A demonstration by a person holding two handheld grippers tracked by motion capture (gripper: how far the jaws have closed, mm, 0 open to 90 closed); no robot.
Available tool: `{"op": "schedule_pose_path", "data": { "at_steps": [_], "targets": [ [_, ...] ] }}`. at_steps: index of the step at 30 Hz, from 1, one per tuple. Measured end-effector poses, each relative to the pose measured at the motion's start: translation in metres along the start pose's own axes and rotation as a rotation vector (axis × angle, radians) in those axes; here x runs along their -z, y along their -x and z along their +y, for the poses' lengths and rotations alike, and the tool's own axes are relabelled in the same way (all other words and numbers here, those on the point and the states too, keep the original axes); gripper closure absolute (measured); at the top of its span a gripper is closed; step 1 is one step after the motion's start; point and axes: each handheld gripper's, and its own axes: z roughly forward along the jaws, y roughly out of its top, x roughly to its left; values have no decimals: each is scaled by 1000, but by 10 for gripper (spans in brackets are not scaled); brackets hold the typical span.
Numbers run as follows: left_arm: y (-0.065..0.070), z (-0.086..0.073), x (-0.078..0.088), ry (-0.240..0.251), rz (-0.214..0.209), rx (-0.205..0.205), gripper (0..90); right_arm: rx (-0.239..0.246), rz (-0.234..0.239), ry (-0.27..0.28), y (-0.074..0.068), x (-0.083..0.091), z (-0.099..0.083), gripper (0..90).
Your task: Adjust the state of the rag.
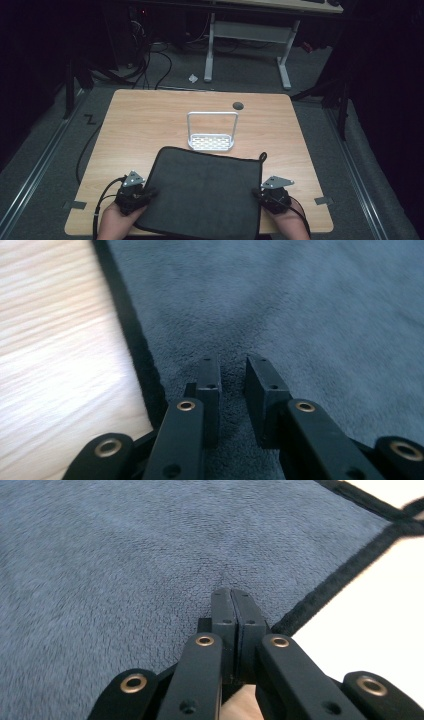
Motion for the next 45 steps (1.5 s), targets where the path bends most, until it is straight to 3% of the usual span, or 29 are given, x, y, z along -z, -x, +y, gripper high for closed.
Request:
{"op": "schedule_pose_path", "data": {
  "at_steps": [6, 8, 14, 17, 20, 25, 32, 38, 42, 45],
  "targets": [
    [22, 4, -10, -11, -52, -38, 765, -41, -59, 4, 21, 1, -3, 900],
    [30, 5, -14, -8, -86, -44, 765, -50, -83, 5, 30, 1, -3, 900],
    [55, 11, -31, 2, -157, -62, 760, -120, -128, 18, 58, -1, -3, 900],
    [64, 14, -37, 4, -167, -83, 749, -132, -160, 16, 68, -1, -2, 900],
    [70, 16, -39, 3, -166, -99, 737, -156, -160, 24, 73, -1, -4, 893],
    [69, 15, -37, 13, -166, -86, 694, -141, -163, 39, 69, 3, -4, 791],
    [61, 14, -28, 73, -88, -87, 596, -117, -129, 101, 57, 8, -3, 658],
    [38, 17, -24, 132, -26, -38, 503, -103, -120, 139, 47, 11, 1, 610],
    [14, 26, -28, 151, -9, 59, 463, -97, -121, 147, 41, 9, 3, 627],
    [4, 37, -32, 151, 34, 51, 442, -91, -114, 136, 38, 6, 4, 621]
  ]
}}
